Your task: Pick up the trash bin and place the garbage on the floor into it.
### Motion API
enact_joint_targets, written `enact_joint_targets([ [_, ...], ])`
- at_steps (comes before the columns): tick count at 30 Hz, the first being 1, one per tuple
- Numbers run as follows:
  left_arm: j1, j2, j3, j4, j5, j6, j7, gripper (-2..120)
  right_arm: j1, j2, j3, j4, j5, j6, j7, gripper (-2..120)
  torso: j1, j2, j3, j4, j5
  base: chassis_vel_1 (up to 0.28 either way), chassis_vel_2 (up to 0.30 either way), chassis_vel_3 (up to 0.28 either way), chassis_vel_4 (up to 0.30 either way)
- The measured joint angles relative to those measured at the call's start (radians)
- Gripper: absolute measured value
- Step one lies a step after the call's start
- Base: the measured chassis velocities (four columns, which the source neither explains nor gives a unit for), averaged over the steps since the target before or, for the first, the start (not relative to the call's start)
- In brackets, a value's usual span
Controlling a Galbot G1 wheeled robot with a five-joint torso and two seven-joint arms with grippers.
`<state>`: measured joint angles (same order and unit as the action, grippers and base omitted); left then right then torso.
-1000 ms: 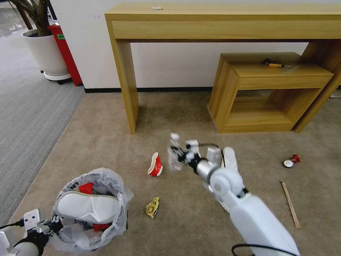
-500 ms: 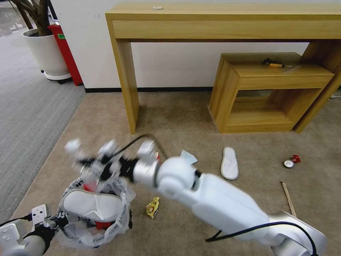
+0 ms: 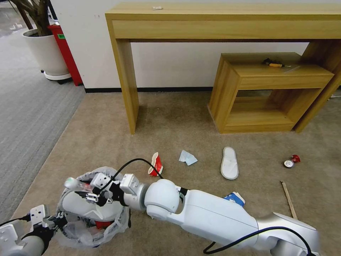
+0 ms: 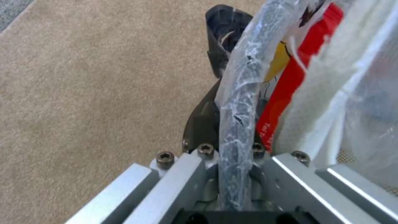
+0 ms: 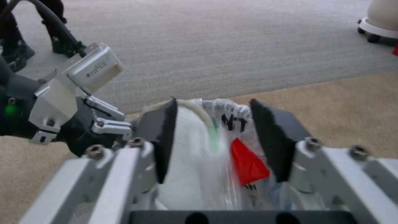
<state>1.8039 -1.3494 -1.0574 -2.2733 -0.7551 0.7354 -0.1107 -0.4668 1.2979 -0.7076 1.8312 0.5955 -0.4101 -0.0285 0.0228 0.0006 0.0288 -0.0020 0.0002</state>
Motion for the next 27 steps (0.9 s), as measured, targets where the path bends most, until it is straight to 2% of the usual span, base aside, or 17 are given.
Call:
enact_joint_targets([
  [1,-0.001,0.001,0.000,0.000,-0.001,0.000,0.000,0,-0.004,-0.002,0.002,0.003,0.002,0.000,0.010,59,0.000,0.000,0.000,0.0000,0.0000,0.000,0.000,0.000,0.000],
  [2,-0.001,0.001,0.000,0.000,-0.001,0.000,0.000,0,-0.004,-0.002,0.002,0.003,0.002,0.000,0.010,59,0.000,0.000,0.000,0.0000,0.0000,0.000,0.000,0.000,0.000],
  [4,-0.003,0.003,-0.008,0.001,-0.007,0.000,0.000,0,-0.016,-0.002,0.022,0.013,0.022,-0.004,0.047,70,0.000,0.000,0.000,0.0000,0.0000,0.000,0.000,0.000,0.000],
  [5,-0.003,0.003,-0.008,0.001,-0.007,0.000,0.000,0,-0.016,-0.002,0.022,0.013,0.022,-0.004,0.047,70,0.000,0.000,0.000,0.0000,0.0000,0.000,0.000,0.000,0.000],
  [6,-0.002,0.004,-0.019,0.004,-0.012,0.000,0.000,0,-0.026,-0.001,0.051,0.016,0.041,-0.011,0.079,76,0.000,0.000,0.000,0.0000,0.0001,0.000,0.000,0.000,0.000],
  [8,-0.002,0.004,-0.023,0.005,-0.014,0.000,0.000,0,-0.029,0.000,0.062,0.016,0.045,-0.013,0.088,78,0.000,0.000,0.000,0.0000,0.0000,0.000,0.000,0.000,0.000],
  [10,0.005,0.007,-0.049,0.012,-0.024,0.000,0.001,0,-0.060,-0.011,0.159,0.002,0.058,-0.025,0.121,90,0.000,0.000,0.000,0.0002,0.0002,0.000,0.000,0.000,0.000],
  [12,0.010,0.008,-0.064,0.016,-0.026,0.000,0.000,0,-0.090,-0.047,0.246,-0.023,0.044,-0.027,0.105,97,0.000,0.000,0.000,0.0002,0.0002,0.000,0.000,0.000,0.000],
  [13,0.010,0.008,-0.064,0.016,-0.026,0.000,0.000,0,-0.090,-0.047,0.246,-0.023,0.044,-0.027,0.105,97,0.000,0.000,0.000,0.0002,0.0002,0.000,0.000,0.000,0.000],
  [15,0.011,0.007,-0.070,0.016,-0.028,0.000,-0.001,0,-0.119,-0.098,0.306,-0.054,0.027,-0.018,0.052,100,0.000,0.000,0.000,0.0002,0.0006,0.000,0.000,0.000,0.000],
  [16,0.012,0.005,-0.072,0.017,-0.028,0.000,-0.001,0,-0.144,-0.155,0.355,-0.094,0.005,0.006,-0.019,100,0.000,0.000,0.000,0.0000,0.0004,0.000,0.000,0.000,0.000],
  [17,0.012,0.005,-0.072,0.017,-0.028,0.000,-0.001,0,-0.144,-0.155,0.355,-0.094,0.005,0.006,-0.019,100,0.000,0.000,0.000,0.0000,0.0004,0.000,0.000,0.000,0.000],
  [19,0.010,0.000,-0.070,0.016,-0.028,0.000,-0.002,0,-0.181,-0.217,0.400,-0.181,-0.031,0.038,-0.156,100,0.000,0.000,0.000,-0.0004,0.0005,0.000,0.000,0.000,0.000],
  [20,0.010,0.000,-0.070,0.016,-0.028,0.000,-0.002,0,-0.181,-0.217,0.400,-0.181,-0.031,0.038,-0.156,100,0.000,0.000,0.000,-0.0004,0.0005,0.000,0.000,0.000,0.000],
  [23,0.007,-0.005,-0.064,0.016,-0.022,0.000,-0.003,0,-0.224,-0.229,0.419,-0.340,-0.114,0.126,-0.319,100,0.000,0.000,0.000,-0.0002,0.0004,0.000,0.000,0.000,0.000],
  [24,0.007,-0.005,-0.064,0.016,-0.022,0.000,-0.003,0,-0.224,-0.229,0.419,-0.340,-0.114,0.126,-0.319,100,0.000,0.000,0.000,-0.0002,0.0004,0.000,0.000,0.000,0.000],
  [27,0.009,-0.009,-0.060,0.008,-0.019,0.000,-0.005,0,-0.248,-0.200,0.419,-0.465,-0.236,0.222,-0.443,100,0.000,0.000,0.000,-0.0001,0.0003,0.000,0.000,0.000,0.000],
])
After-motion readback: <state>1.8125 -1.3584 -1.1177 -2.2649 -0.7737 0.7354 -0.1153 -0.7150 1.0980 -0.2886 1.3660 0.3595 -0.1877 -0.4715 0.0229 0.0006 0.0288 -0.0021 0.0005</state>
